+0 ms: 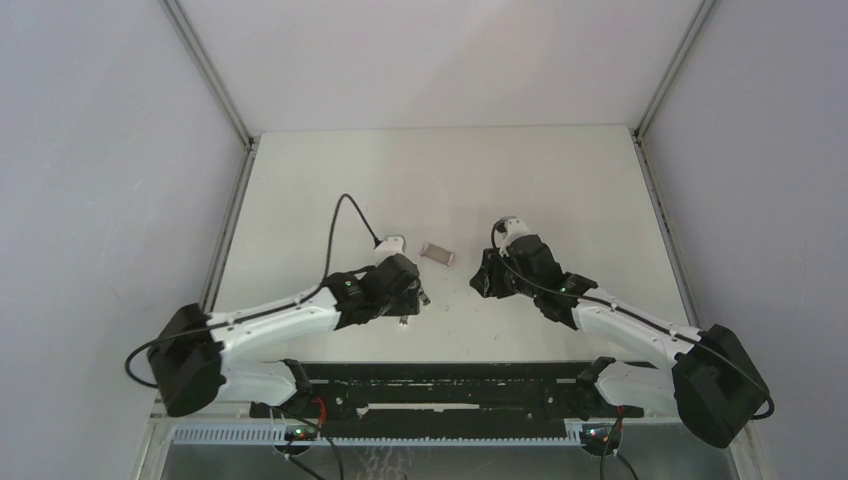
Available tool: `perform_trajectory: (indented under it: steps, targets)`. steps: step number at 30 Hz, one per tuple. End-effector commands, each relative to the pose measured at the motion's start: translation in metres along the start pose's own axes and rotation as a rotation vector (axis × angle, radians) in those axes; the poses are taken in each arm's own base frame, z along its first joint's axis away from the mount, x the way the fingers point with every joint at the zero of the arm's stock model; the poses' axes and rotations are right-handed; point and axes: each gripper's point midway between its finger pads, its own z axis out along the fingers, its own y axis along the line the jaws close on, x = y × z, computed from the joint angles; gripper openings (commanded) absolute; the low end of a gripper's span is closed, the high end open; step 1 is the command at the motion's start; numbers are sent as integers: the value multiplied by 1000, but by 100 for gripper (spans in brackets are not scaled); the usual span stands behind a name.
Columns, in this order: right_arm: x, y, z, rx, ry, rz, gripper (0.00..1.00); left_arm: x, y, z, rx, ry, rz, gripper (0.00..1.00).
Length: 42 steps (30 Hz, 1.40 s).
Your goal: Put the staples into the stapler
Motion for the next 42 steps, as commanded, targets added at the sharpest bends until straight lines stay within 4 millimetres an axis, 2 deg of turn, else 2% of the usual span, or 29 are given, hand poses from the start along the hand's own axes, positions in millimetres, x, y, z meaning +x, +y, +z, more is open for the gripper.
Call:
perform_trajectory:
  steps: [1,3,5,6,7,12,19,28,37,42]
  targets:
    - [-19,9,-10,-58,-68,-23,39,-47,-23,-35,200,-235,-64,67]
    - [-23,9,-13,-72,-78,-29,40,-51,-27,-43,289,-289,-87,74]
    - [-26,11,-17,-94,-89,-26,41,-48,-28,-46,379,-298,-126,78]
    - [-28,12,-18,-108,-95,-24,42,-39,-23,-39,400,-281,-142,79]
    - [-28,14,-20,-120,-97,-23,43,-41,-27,-41,448,-286,-166,80]
    - [-25,23,-23,-169,-81,-25,48,-21,-17,-30,543,-265,-219,82]
    - [-17,27,-24,-189,-65,8,48,-4,-1,-8,543,-220,-242,83]
    - [-19,31,-24,-182,-84,19,49,13,3,12,500,-130,-253,81]
    - [-25,29,-27,-166,-121,11,49,34,-4,17,532,-39,-250,77]
    - [-26,29,-28,-164,-127,6,50,36,-27,14,584,-9,-216,76]
